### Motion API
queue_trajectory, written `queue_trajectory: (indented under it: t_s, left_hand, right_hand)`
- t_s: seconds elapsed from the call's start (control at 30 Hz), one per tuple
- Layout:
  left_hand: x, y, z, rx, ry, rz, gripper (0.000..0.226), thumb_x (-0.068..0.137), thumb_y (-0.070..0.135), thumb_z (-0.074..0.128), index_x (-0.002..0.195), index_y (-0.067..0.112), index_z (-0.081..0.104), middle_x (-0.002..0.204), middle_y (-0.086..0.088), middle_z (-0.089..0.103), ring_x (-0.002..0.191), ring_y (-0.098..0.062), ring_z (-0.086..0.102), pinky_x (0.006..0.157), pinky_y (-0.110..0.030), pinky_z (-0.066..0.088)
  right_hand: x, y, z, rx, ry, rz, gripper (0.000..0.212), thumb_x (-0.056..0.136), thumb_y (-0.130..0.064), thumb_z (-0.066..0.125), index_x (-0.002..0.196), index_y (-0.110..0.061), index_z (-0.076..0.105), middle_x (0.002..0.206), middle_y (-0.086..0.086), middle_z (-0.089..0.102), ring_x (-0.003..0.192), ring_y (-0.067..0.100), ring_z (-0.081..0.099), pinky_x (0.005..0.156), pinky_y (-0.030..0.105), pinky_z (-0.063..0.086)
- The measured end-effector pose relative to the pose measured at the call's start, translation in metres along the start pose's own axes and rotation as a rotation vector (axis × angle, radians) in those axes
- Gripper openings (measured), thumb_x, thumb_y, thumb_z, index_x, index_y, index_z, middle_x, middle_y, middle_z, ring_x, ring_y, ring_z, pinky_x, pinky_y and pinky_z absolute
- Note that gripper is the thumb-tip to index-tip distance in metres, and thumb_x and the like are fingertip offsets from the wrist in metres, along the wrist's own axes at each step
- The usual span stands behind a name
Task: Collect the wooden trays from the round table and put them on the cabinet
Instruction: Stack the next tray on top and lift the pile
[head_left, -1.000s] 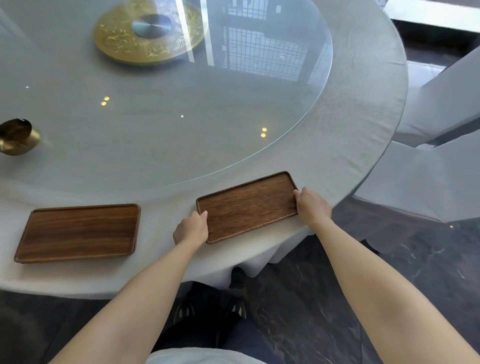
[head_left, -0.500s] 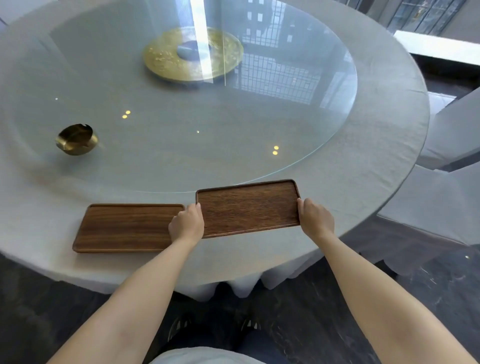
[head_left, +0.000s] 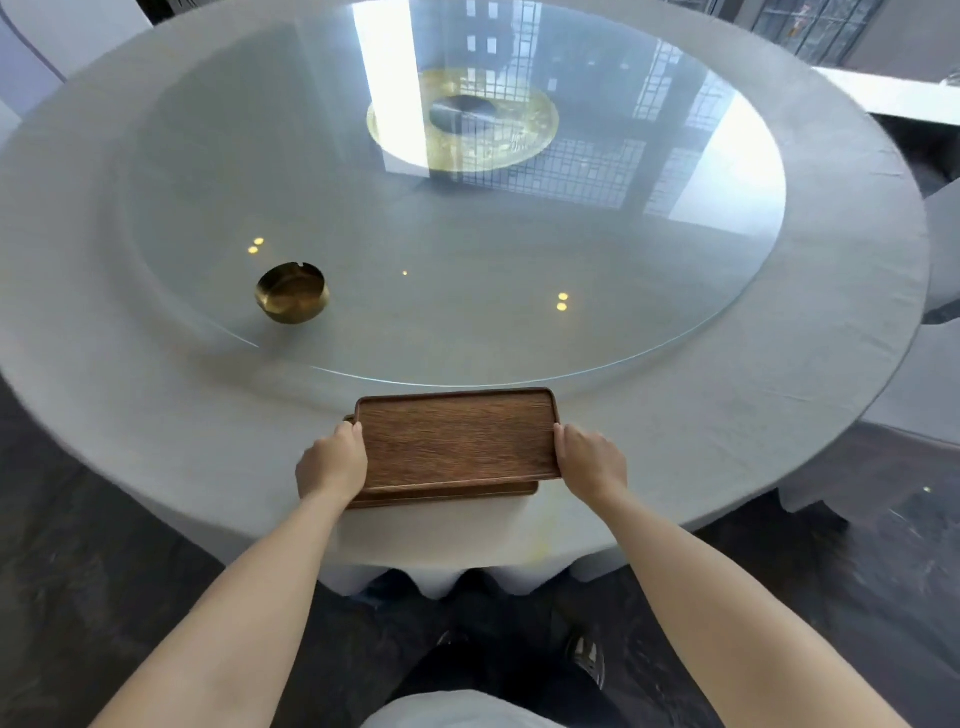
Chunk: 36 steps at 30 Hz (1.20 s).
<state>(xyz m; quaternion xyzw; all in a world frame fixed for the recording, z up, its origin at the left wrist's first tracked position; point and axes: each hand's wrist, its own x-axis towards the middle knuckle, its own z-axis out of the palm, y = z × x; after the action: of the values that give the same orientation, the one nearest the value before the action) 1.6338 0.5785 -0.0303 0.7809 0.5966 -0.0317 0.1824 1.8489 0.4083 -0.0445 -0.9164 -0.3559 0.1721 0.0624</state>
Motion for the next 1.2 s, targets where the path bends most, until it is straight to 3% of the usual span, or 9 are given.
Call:
queue_trajectory:
  t_s: [0.5, 0.67, 0.87, 0.97, 1.1, 1.2]
  left_hand:
    - [0.014, -0.036, 0.013, 0.121, -0.097, 0.094, 0.046, 0.101, 0.027, 0.018, 0.107, 0.0, 0.055, 0.105, -0.023, 0.066, 0.095, -0.039, 0.061, 0.078, -0.04, 0.048]
    - [0.016, -0.036, 0.016, 0.099, -0.093, 0.09, 0.045, 0.101, 0.031, 0.017, 0.104, 0.001, 0.052, 0.105, -0.022, 0.065, 0.093, -0.039, 0.061, 0.078, -0.041, 0.048]
    - [0.02, -0.026, 0.018, 0.004, -0.179, -0.079, 0.054, 0.1, 0.038, 0.018, 0.122, -0.002, 0.047, 0.122, -0.026, 0.058, 0.113, -0.042, 0.053, 0.092, -0.044, 0.044]
    - [0.023, -0.023, 0.02, -0.01, -0.2, -0.126, 0.058, 0.099, 0.04, 0.019, 0.124, -0.004, 0.047, 0.126, -0.027, 0.055, 0.117, -0.042, 0.051, 0.096, -0.044, 0.042]
    - [0.029, -0.024, 0.023, -0.041, -0.214, -0.145, 0.062, 0.098, 0.044, 0.019, 0.12, -0.005, 0.051, 0.124, -0.027, 0.056, 0.115, -0.042, 0.052, 0.095, -0.043, 0.043]
    - [0.029, -0.023, 0.023, -0.055, -0.209, -0.135, 0.063, 0.098, 0.045, 0.02, 0.117, -0.006, 0.052, 0.122, -0.028, 0.057, 0.113, -0.042, 0.053, 0.094, -0.044, 0.043]
  right_hand:
    - [-0.004, -0.023, 0.026, -0.166, -0.037, -0.071, 0.047, 0.102, -0.031, 0.021, 0.102, -0.003, 0.058, 0.1, 0.018, 0.07, 0.089, 0.036, 0.066, 0.061, 0.031, 0.036]
    - [-0.002, -0.025, 0.029, -0.03, -0.078, 0.013, 0.045, 0.101, -0.034, 0.02, 0.102, -0.004, 0.054, 0.099, 0.018, 0.068, 0.088, 0.035, 0.064, 0.063, 0.033, 0.037]
    - [0.001, -0.031, 0.036, 0.264, -0.117, 0.193, 0.04, 0.099, -0.039, 0.023, 0.085, -0.009, 0.045, 0.089, 0.015, 0.059, 0.077, 0.027, 0.05, 0.067, 0.033, 0.038]
    - [0.004, -0.031, 0.037, 0.355, -0.154, 0.233, 0.042, 0.098, -0.041, 0.025, 0.088, -0.007, 0.047, 0.096, 0.016, 0.061, 0.082, 0.029, 0.053, 0.071, 0.035, 0.04]
    - [0.01, -0.031, 0.037, 0.4, -0.201, 0.256, 0.056, 0.098, -0.043, 0.024, 0.106, 0.001, 0.056, 0.113, 0.022, 0.062, 0.105, 0.037, 0.057, 0.085, 0.039, 0.043]
    - [0.009, -0.029, 0.036, 0.447, -0.213, 0.263, 0.057, 0.098, -0.044, 0.025, 0.109, 0.003, 0.056, 0.115, 0.024, 0.061, 0.107, 0.037, 0.056, 0.088, 0.04, 0.043]
